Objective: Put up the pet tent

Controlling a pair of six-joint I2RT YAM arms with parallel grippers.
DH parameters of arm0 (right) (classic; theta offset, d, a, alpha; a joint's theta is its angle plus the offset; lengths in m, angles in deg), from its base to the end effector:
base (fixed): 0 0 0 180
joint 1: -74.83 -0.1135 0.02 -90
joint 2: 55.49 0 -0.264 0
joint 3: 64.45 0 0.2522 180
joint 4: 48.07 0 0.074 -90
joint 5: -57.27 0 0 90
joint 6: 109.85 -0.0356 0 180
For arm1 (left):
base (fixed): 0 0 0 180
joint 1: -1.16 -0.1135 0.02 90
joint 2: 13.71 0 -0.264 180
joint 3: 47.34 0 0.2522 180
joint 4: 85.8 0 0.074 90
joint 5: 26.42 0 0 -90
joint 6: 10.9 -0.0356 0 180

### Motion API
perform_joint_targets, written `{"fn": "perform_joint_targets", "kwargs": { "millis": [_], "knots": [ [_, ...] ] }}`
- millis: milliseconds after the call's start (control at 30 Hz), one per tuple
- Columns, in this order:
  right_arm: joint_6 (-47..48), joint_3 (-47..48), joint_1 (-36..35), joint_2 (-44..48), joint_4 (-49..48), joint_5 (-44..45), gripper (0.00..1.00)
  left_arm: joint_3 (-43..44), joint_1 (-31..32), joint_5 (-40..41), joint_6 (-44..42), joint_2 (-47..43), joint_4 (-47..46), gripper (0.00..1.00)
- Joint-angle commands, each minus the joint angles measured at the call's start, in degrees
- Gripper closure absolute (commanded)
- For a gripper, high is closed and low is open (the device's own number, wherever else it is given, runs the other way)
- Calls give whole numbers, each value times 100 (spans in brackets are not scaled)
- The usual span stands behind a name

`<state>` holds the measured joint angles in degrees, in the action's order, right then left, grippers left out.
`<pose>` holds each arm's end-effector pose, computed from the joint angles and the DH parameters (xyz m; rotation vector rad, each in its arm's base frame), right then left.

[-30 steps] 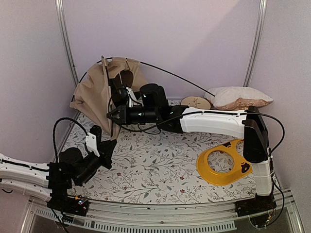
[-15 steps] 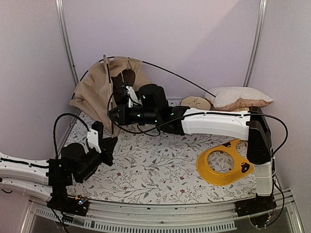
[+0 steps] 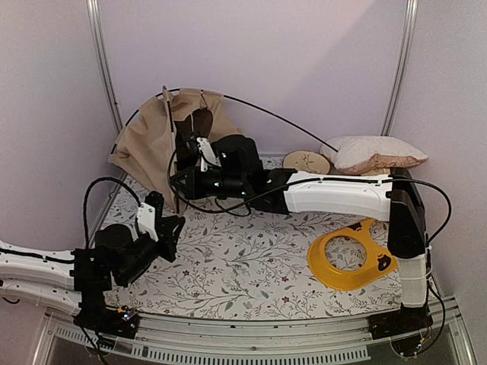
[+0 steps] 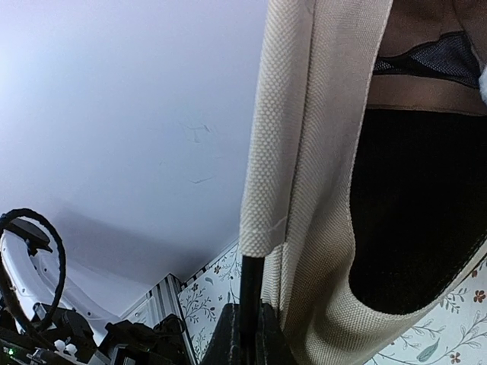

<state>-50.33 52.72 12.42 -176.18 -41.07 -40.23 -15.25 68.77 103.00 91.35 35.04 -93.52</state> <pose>0.2339 0.4576 0.3051 -0.6347 1.8345 1.2554 0.0924 -0.1650 0.2239 0.3163 1.6818 -0.4484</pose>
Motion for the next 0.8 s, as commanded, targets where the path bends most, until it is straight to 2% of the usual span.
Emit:
{"fn": "perform_joint_targets", "kwargs": {
  "millis": [0, 167, 367, 467, 567, 633, 767],
  "knots": [
    [234, -111, 58, 27, 395, 337, 100, 261, 4, 9, -72, -283, -513, 80],
    [279, -45, 54, 6, 443, 345, 100, 256, -4, 128, 76, -480, -311, 74],
    [340, 148, 54, -42, 530, 323, 100, 331, -88, 695, 837, -927, 635, 77],
    [358, 233, 54, -52, 554, 298, 100, 409, -325, 331, 1238, -1014, 1069, 76],
    [379, 286, 55, -52, 579, 294, 100, 614, -765, -256, 1900, -838, 1684, 78],
    [384, 342, 56, -60, 611, 286, 100, 694, -1005, -719, 2147, -723, 1778, 79],
    [394, 423, 54, -86, 681, 285, 100, 863, -1222, -1339, 2227, -473, 1760, 71]
  ]
}}
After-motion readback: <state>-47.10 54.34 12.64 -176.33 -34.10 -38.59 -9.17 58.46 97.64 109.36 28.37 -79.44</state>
